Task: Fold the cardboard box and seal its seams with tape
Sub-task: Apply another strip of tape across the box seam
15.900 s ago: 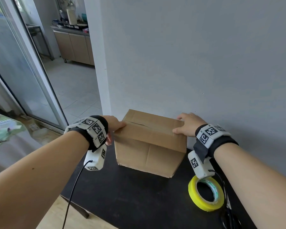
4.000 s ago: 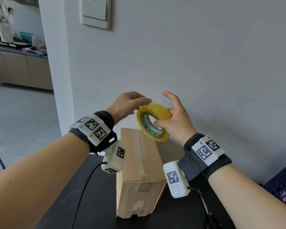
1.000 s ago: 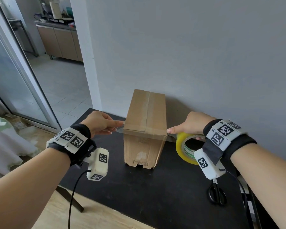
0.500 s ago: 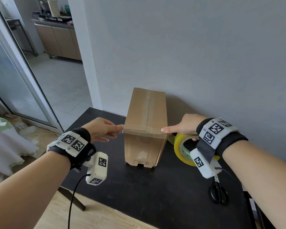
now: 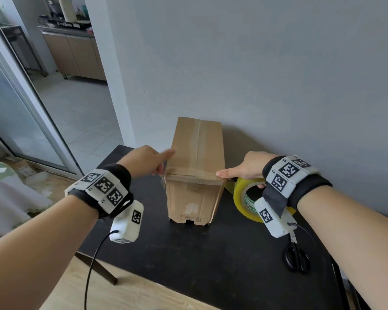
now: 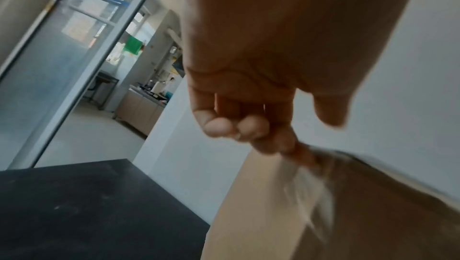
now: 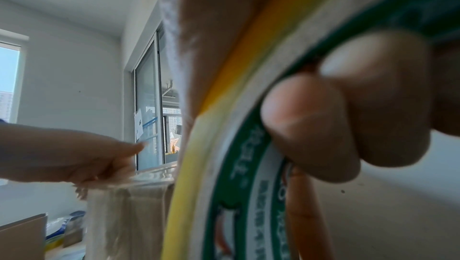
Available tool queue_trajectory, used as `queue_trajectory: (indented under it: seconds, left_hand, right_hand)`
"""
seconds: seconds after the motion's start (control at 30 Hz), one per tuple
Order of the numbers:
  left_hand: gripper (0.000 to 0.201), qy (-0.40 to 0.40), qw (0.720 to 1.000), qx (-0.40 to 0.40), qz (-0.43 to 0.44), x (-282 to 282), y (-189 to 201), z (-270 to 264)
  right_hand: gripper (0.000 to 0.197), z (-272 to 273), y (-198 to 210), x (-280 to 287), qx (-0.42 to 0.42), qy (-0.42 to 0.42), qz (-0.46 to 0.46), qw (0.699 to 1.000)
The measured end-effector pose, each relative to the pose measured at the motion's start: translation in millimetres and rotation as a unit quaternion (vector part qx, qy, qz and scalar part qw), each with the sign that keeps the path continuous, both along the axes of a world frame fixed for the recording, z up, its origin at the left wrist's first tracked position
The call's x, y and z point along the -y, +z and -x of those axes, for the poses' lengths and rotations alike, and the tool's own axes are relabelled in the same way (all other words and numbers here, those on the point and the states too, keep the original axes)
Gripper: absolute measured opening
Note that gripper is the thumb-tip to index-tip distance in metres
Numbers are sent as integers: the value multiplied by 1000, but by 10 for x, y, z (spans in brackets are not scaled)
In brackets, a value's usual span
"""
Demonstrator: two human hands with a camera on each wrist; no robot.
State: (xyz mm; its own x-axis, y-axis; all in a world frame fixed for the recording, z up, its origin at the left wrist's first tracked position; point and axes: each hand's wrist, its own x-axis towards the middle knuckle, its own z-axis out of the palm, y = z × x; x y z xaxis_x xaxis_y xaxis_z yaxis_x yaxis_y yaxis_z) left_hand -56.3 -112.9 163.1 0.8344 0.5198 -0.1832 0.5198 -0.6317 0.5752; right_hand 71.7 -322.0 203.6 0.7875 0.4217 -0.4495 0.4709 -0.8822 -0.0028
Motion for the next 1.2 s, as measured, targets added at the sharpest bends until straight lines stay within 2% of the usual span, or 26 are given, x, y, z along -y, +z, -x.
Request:
queue_trajectory:
  seconds: [0.07,0.17,0.23,0.27,0.33,0.4,0.43,0.5,0.57,0.67,0.73,0.87,0.93,1.0,1.13,1.2]
  left_hand:
    - [60,-50,997,-31,-41,43,-38,-30]
    - [58,-60,997,-35,-29,8,-28,-51]
    - [59,-70,994,-74,-40,14,13,-63]
    - [60,-72,991,-92,-64,28,47,-75]
    - [59,-69,978,-106,-164,72,155,-116]
    - [54,-73,957,-84,-267,146,267,-184]
    - [49,-91,956,-69,-270,202,297,-233]
    - [42,-154,971,-74,-166,321,285,-352]
    - [41,-194,971,-114,-77,398,241,-440]
    - [44,-189,966,-166,-50,399,265,-523]
    - [50,-180,962,-195,-58,453,292,-547]
    - [64,-165,949,-222,-151,649,345,-600]
    - [66,-158,946,-240,-153,704,372,-623]
    - [68,-153,944,-252,-146,727,385,-641]
    - [68,-135,948,-261,-124,748,375,-656]
    - [68,-127,950,-260,-113,746,374,-659]
  right_hand:
    - [71,1,-2,-8,1,0,3,1000]
    - [73,-16,-13,-8,-3,1,-3,1000]
    - [74,-21,-21,0,-8,-1,-6,1000]
    - [73,-21,-23,2,-9,-1,-8,1000]
    - [73,-21,-29,3,-12,-3,-16,1000]
    - [72,-22,-40,9,-12,-6,-17,1000]
    - [72,-24,-47,10,-11,-6,-16,1000]
    - [72,-33,-67,15,-13,-9,-22,1000]
    - [73,-38,-89,26,-17,-9,-32,999]
    - [71,-53,-139,94,-34,-14,-60,998]
    - [69,-68,-174,144,-60,-16,-78,995]
    - [66,-183,-250,329,-120,-58,-150,980]
    - [60,-247,-314,454,-141,-92,-226,960]
    - [54,-261,-403,533,-141,-92,-276,946]
    - [50,-227,-564,523,-126,-77,-307,940]
    - [51,-256,-591,518,-110,-70,-288,949]
